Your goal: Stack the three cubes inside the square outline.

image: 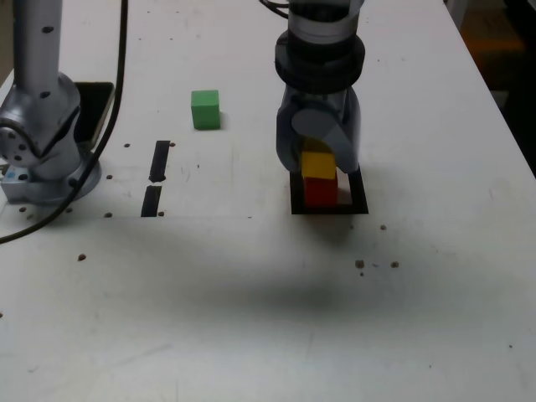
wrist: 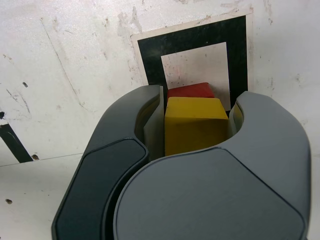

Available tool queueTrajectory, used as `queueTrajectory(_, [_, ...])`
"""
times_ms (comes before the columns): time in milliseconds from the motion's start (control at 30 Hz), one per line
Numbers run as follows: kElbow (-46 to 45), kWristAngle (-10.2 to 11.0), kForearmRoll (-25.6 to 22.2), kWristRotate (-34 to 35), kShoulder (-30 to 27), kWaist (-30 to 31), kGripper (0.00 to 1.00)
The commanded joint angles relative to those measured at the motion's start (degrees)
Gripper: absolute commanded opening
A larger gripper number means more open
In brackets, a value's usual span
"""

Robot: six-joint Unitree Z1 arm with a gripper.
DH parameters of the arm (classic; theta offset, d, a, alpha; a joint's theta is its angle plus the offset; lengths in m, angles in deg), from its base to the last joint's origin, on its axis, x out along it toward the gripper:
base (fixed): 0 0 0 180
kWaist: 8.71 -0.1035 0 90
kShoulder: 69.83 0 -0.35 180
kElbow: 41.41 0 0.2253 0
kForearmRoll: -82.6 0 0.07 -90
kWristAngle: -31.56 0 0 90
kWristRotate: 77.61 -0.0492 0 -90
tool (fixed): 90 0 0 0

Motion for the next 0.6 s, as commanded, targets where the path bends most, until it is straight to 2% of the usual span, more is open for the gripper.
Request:
queueTrajectory(0, [0.2, 0.0, 0.1, 0.0, -0.3, -0.1, 0.33])
queueTrajectory(567, [-0.4, -0.2, -0.1, -0.1, -0.5, -0.1, 0.71])
